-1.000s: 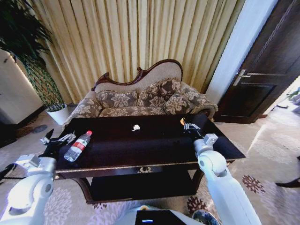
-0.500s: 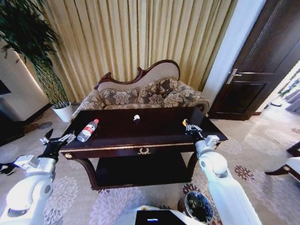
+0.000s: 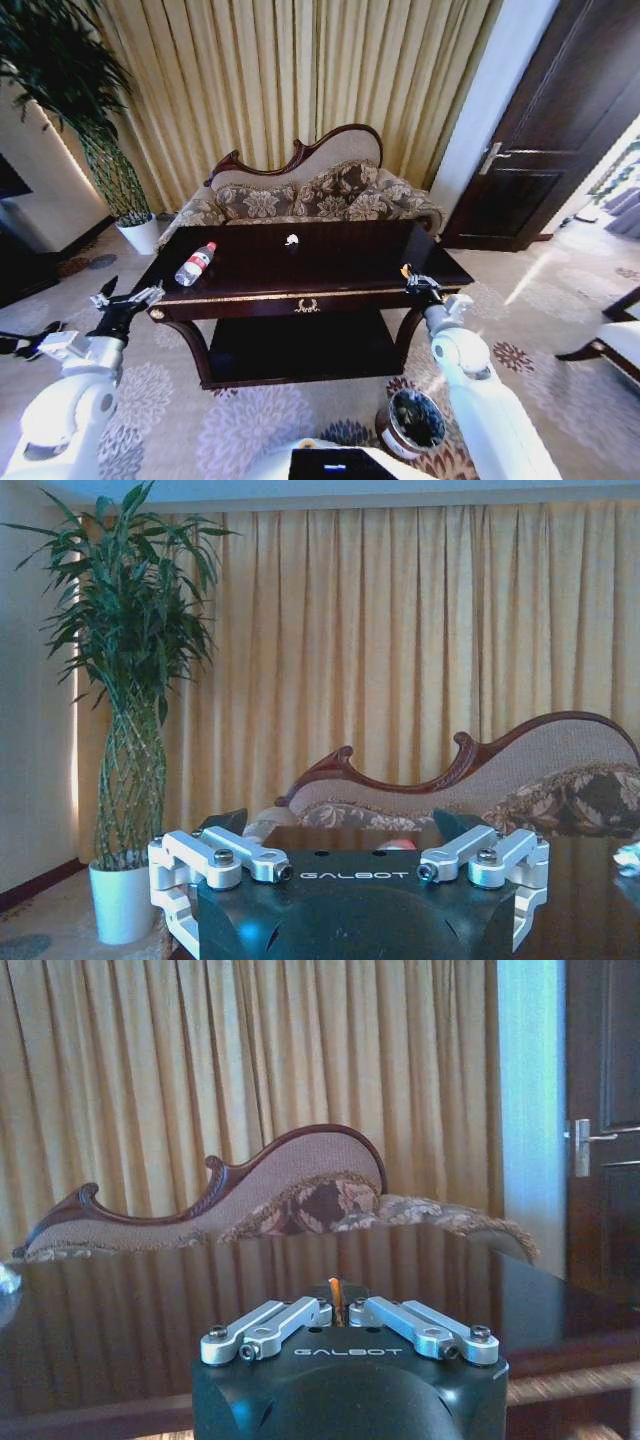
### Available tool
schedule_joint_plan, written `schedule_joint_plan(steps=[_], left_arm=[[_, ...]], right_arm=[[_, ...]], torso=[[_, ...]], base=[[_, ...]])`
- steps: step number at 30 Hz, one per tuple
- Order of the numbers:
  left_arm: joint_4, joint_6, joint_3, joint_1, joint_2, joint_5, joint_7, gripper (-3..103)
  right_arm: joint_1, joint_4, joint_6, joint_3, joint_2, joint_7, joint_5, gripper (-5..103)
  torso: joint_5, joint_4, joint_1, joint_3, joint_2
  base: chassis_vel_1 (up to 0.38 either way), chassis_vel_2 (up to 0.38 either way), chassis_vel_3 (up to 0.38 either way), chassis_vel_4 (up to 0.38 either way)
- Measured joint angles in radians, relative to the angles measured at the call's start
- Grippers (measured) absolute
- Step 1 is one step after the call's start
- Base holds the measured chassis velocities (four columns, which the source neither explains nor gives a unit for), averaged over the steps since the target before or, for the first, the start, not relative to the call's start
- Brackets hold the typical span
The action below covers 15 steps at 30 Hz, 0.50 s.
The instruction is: Move to the front of the table and place the trash on the table into the trash bin.
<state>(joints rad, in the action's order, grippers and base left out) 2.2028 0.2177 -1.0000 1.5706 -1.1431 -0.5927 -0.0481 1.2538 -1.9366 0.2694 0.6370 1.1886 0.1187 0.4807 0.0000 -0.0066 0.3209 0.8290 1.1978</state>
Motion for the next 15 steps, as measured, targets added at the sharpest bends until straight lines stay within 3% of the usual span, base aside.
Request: schedule_joint_plan(steps=[8,15], left_arm=[[-0.011,-0.008,0.007,-0.003,-0.004,0.002,0.001,100],[-0.023,-0.018,0.002,0.004,-0.012,0.002,0.009,100]], right_arm=[[-0.013,0.173,-0.019,-0.028,0.033,0.0,-0.065,3],[-0.024,0.372,-0.05,-0.025,0.05,0.0,-0.104,3]], torso=[[0.0001,-0.0001,-0.001,0.0,0.001],[0.0001,0.0003,0.0,0.0,0.0]], base=[[0.163,-0.188,-0.18,0.164],[0.004,-0.009,-0.01,0.012]])
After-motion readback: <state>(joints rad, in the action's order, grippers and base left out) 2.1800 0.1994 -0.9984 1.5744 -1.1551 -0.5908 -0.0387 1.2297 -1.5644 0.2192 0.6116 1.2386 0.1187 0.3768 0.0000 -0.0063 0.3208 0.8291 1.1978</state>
